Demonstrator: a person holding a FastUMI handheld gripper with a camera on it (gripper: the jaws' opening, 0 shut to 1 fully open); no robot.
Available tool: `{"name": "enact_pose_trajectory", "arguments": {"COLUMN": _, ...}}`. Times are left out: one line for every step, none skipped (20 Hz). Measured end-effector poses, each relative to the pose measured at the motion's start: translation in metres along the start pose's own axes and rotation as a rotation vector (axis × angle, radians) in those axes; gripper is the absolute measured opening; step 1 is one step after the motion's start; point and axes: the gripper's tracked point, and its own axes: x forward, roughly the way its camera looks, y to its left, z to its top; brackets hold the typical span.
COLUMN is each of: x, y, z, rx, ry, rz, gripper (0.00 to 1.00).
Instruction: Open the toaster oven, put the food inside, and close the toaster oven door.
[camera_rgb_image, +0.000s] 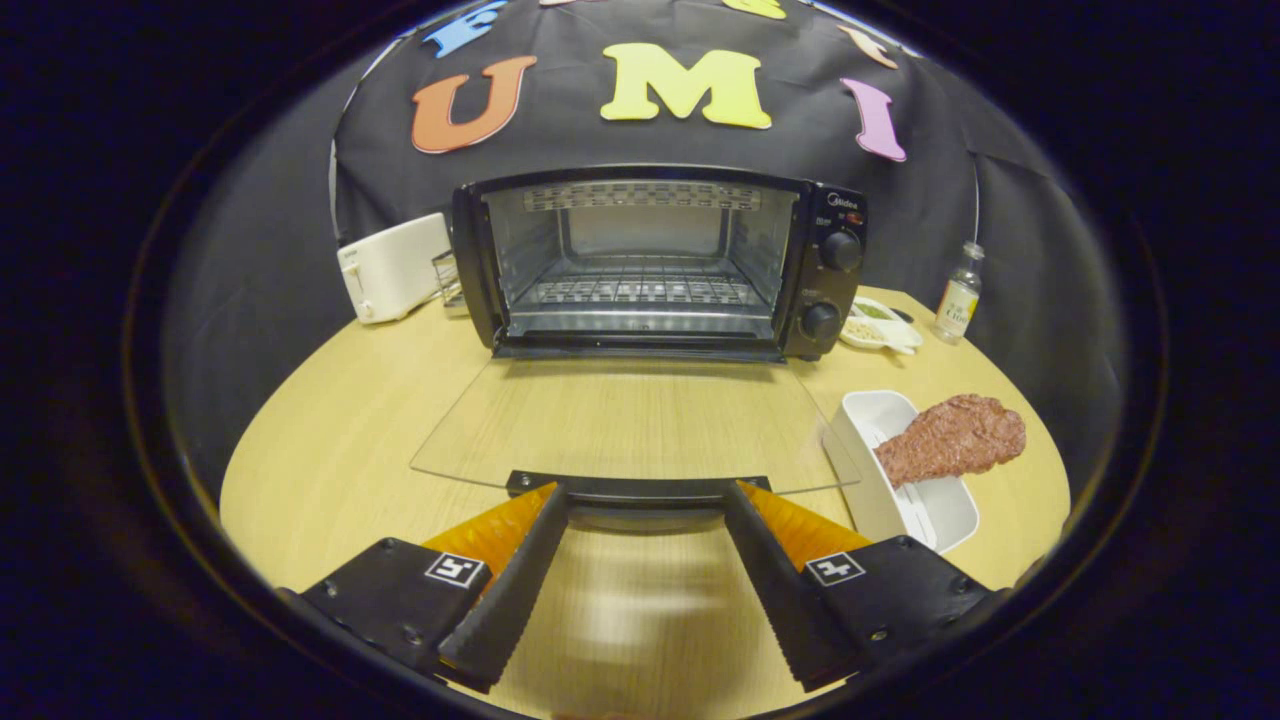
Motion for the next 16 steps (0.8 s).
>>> {"name": "enact_pose_trajectory", "arguments": {"x": -0.008, "y": -0.001, "z": 0.006, "rx": 0.010, "ry": -0.014, "rz": 0.013, "gripper": 1.00}}
{"name": "enact_pose_trajectory", "arguments": {"x": -0.019, "y": -0.004, "z": 0.014, "rx": 0.013, "ry": -0.040, "rz": 0.024, "gripper": 1.00}}
{"name": "enact_pose_trajectory", "arguments": {"x": -0.032, "y": -0.008, "z": 0.025, "rx": 0.006, "ry": -0.077, "rz": 0.028, "gripper": 1.00}}
{"name": "enact_pose_trajectory", "arguments": {"x": -0.047, "y": -0.016, "z": 0.036, "rx": -0.003, "ry": -0.120, "rz": 0.023, "gripper": 1.00}}
{"name": "enact_pose_trajectory", "arguments": {"x": -0.063, "y": -0.023, "z": 0.046, "rx": -0.014, "ry": -0.159, "rz": 0.018, "gripper": 1.00}}
{"name": "enact_pose_trajectory", "arguments": {"x": -0.078, "y": -0.030, "z": 0.055, "rx": -0.020, "ry": -0.197, "rz": 0.017, "gripper": 1.00}}
{"name": "enact_pose_trajectory", "arguments": {"x": -0.093, "y": -0.038, "z": 0.064, "rx": -0.022, "ry": -0.231, "rz": 0.015, "gripper": 1.00}}
{"name": "enact_pose_trajectory", "arguments": {"x": -0.106, "y": -0.049, "z": 0.071, "rx": -0.020, "ry": -0.263, "rz": 0.012, "gripper": 1.00}}
{"name": "enact_pose_trajectory", "arguments": {"x": -0.118, "y": -0.061, "z": 0.077, "rx": -0.010, "ry": -0.286, "rz": 0.005, "gripper": 1.00}}
{"name": "enact_pose_trajectory", "arguments": {"x": -0.127, "y": -0.073, "z": 0.082, "rx": 0.001, "ry": -0.300, "rz": 0.003, "gripper": 1.00}}
{"name": "enact_pose_trajectory", "arguments": {"x": -0.136, "y": -0.084, "z": 0.089, "rx": 0.016, "ry": -0.310, "rz": 0.002, "gripper": 1.00}}
{"name": "enact_pose_trajectory", "arguments": {"x": -0.144, "y": -0.097, "z": 0.095, "rx": 0.026, "ry": -0.321, "rz": -0.005, "gripper": 1.00}}
{"name": "enact_pose_trajectory", "arguments": {"x": -0.151, "y": -0.111, "z": 0.101, "rx": 0.037, "ry": -0.328, "rz": -0.018, "gripper": 1.00}}
{"name": "enact_pose_trajectory", "arguments": {"x": -0.156, "y": -0.126, "z": 0.105, "rx": 0.044, "ry": -0.335, "rz": -0.034, "gripper": 1.00}}
{"name": "enact_pose_trajectory", "arguments": {"x": -0.162, "y": -0.140, "z": 0.111, "rx": 0.045, "ry": -0.346, "rz": -0.041, "gripper": 1.00}}
{"name": "enact_pose_trajectory", "arguments": {"x": -0.167, "y": -0.151, "z": 0.118, "rx": 0.048, "ry": -0.362, "rz": -0.039, "gripper": 1.00}}
